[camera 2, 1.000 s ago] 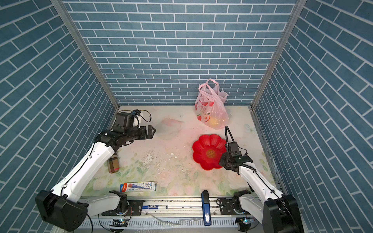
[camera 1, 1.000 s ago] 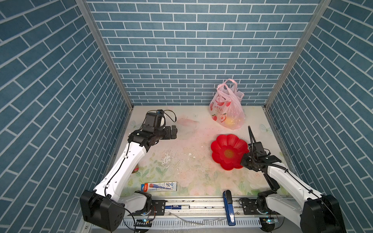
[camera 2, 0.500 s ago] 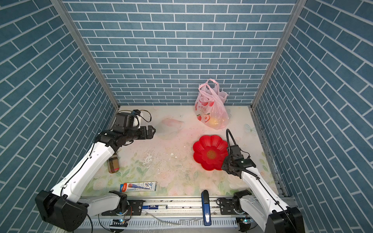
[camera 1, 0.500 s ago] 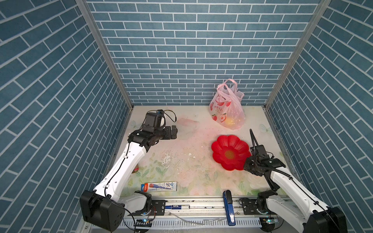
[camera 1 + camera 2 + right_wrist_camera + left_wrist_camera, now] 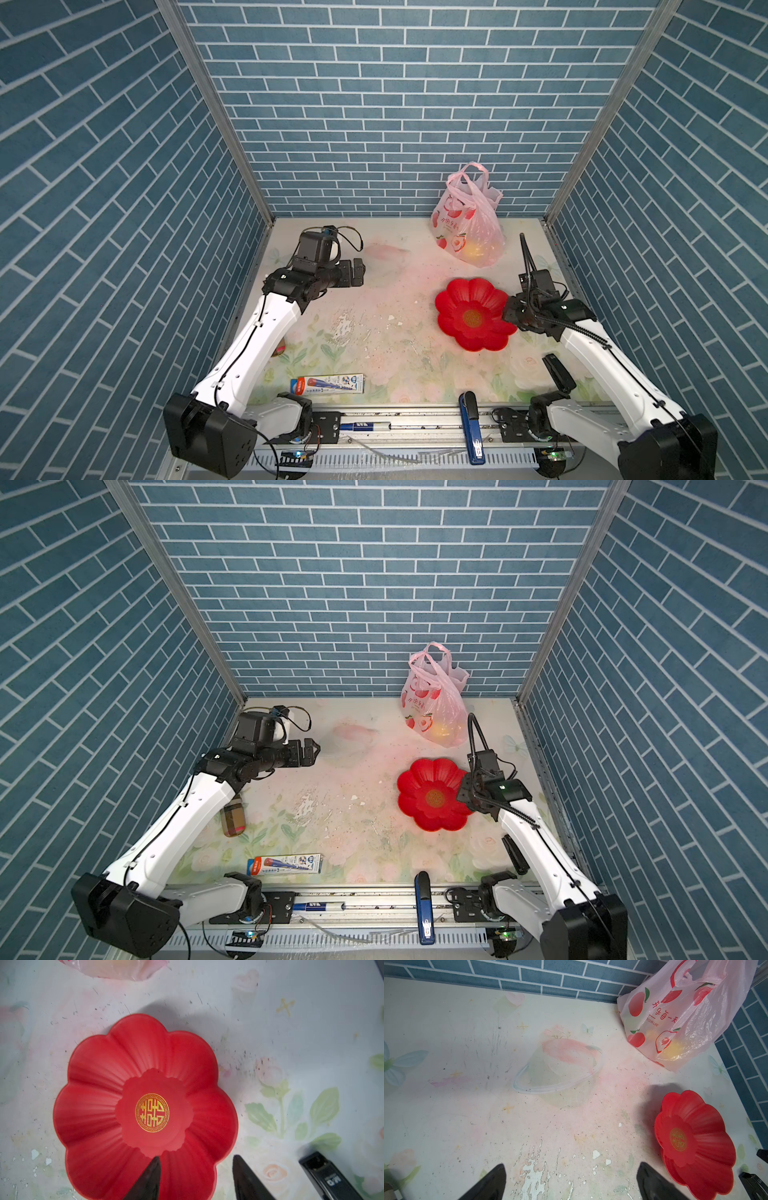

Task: Take fruits out of the plastic bag
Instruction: Move the plate to the middle-right of the table, then move the plastic bag to the top-center of the table.

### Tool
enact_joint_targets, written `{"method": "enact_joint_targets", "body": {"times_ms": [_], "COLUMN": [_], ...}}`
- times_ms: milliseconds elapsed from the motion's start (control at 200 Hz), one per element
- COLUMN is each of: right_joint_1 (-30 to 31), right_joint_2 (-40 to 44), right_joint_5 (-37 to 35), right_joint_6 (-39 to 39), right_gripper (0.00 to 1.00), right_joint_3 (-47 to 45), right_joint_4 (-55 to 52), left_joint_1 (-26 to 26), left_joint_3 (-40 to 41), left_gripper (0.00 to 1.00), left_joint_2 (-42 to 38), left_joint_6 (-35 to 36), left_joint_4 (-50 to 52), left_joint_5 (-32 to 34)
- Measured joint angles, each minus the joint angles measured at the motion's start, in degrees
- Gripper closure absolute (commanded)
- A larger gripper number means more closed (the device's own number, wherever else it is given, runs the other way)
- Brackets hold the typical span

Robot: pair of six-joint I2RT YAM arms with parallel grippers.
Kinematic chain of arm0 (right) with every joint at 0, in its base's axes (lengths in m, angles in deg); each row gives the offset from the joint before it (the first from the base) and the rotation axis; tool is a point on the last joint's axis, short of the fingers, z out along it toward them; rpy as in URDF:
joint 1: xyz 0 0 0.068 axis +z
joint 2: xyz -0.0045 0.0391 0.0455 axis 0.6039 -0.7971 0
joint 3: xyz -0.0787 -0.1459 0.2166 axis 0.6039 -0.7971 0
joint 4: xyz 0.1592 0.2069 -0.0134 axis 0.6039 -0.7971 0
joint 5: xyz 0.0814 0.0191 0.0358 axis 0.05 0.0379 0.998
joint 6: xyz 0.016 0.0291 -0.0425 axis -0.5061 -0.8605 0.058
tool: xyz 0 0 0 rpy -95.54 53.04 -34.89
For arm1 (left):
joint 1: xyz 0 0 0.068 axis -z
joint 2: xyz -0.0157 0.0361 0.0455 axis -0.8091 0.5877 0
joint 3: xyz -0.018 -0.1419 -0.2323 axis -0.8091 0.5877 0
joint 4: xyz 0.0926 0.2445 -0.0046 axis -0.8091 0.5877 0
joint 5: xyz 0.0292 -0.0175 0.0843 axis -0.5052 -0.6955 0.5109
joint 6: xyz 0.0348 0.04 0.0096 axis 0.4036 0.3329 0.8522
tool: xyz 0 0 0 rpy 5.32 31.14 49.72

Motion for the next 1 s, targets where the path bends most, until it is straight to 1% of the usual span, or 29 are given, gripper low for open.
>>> {"method": "enact_joint_targets", "body": {"times_ms": [235,415,655,800,1000], "right_joint_1": [0.00,-0.11,-2.14,-3.04,-3.98], "right_joint_2": [-15.52,-27.98,-42.51,-47.50,-53.22], "right_joint_5": [-1.51,-4.28,-6.01,-6.25,-6.16], "right_joint_6": [6.58,11.32,15.72,18.10,21.16], "right_gripper": [0.38,0.34,0.31,0.27,0.26], "right_joint_3": [12.94,24.50,38.27,41.79,48.41], "right_joint_4": [6.38,11.98,18.67,23.17,25.33], "left_joint_1": [0.00,0.00,0.00,0.00,0.04], "left_joint_3": [0.00,0.00,0.00,0.00,0.02], "left_gripper": [0.01,0.01,0.01,0.01,0.01], "left_joint_2": [0.00,0.20,0.20,0.20,0.20], "left_joint_6": [0.00,0.04,0.81,1.33,1.64], "left_joint_4": [0.00,0.00,-0.02,-0.04,-0.28], "left_joint_5": [0.50,0.57,0.74,0.94,1.07]}}
